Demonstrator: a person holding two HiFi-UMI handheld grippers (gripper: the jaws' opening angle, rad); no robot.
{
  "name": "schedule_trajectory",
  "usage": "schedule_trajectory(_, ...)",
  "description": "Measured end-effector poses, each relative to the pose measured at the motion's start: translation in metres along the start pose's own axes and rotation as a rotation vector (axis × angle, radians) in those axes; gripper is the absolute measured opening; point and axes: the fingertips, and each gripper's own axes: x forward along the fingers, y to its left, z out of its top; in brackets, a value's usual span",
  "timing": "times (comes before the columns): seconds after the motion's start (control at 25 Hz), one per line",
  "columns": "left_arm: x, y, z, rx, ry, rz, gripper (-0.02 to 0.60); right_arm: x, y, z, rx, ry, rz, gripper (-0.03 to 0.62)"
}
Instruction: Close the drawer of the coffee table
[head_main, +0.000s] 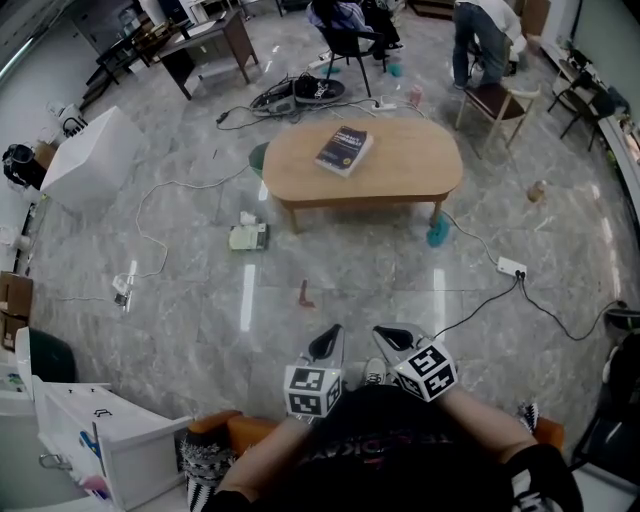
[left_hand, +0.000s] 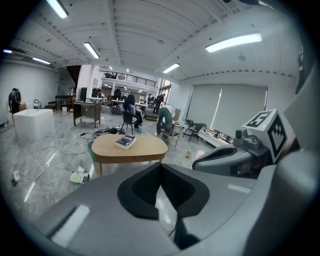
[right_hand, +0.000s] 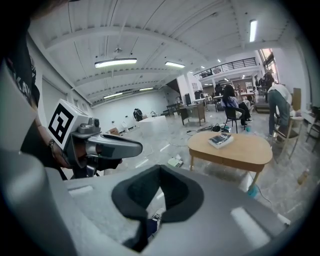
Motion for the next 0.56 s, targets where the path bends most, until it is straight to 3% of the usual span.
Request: schedule_trajectory(0.56,0.033,-0.011,0.013,-0.006,0.02,-0.033,0.005,-0.004,-0.033,0.003,0.026,0.001,-0.024,0.002)
